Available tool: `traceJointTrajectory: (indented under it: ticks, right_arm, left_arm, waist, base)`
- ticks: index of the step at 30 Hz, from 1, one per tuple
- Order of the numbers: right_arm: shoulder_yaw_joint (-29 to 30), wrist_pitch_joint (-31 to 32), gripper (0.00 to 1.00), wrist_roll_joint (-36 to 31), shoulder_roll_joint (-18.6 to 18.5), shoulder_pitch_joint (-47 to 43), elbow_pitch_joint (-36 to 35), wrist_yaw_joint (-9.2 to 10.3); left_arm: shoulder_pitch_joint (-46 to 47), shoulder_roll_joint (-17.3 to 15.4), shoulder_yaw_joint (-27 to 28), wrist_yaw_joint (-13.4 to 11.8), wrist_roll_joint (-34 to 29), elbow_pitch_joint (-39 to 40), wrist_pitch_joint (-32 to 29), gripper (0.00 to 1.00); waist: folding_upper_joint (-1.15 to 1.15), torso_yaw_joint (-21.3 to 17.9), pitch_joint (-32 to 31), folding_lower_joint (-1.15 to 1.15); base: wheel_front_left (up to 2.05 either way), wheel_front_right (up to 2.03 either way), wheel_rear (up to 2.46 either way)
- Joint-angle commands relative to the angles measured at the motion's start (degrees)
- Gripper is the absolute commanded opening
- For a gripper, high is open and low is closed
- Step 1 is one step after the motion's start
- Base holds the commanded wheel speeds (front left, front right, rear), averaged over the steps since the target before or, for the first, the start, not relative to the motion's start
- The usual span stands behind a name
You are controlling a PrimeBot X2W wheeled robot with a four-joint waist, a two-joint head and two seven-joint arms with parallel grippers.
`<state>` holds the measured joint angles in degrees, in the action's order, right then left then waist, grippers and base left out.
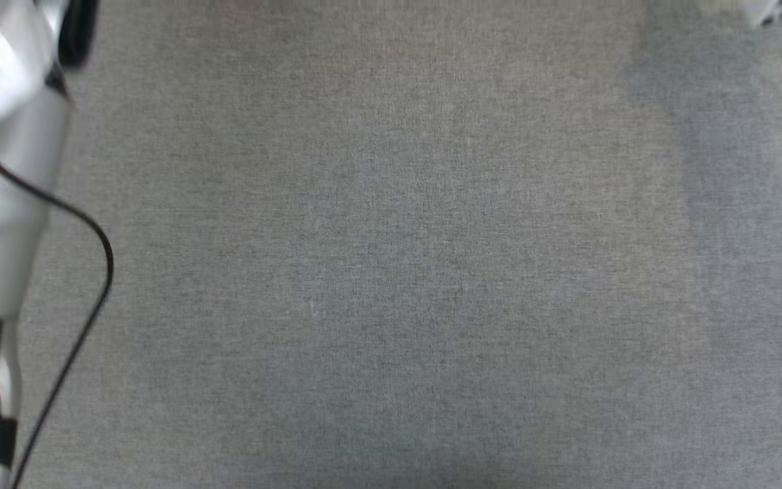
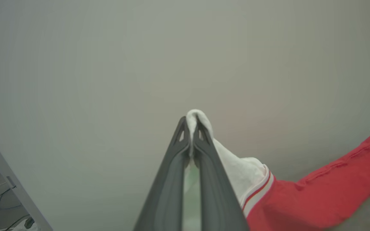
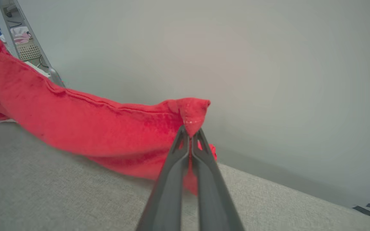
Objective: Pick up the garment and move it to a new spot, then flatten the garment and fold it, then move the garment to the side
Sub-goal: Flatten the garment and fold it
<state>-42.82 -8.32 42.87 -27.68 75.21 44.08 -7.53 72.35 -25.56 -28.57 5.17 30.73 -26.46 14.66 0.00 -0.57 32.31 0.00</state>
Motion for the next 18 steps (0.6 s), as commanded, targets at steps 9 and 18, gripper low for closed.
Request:
traceJointTrajectory:
  ticks: [9,18]
  right_arm:
    - [-6.63,-1.96,0.00,6.20,-4.48,-16.71,-5.83,0.04]
    - [-9.70,-3.21,0.00,10.59,-8.72,-31.28,-10.58,0.04]
  left_arm:
    - [-26.54,-1.44,3.72,-3.52,-0.31,9.90,0.33,0.00]
    - [-50.06,-1.22,2.60,-6.82,0.96,15.27,0.33,0.00]
  waist:
    - [0.00,1.08,-11.29,0.00]
    - [0.00,2.74,-19.71,0.00]
  base:
    - [0.00,0.00,0.00]
    - [0.00,0.00,0.00]
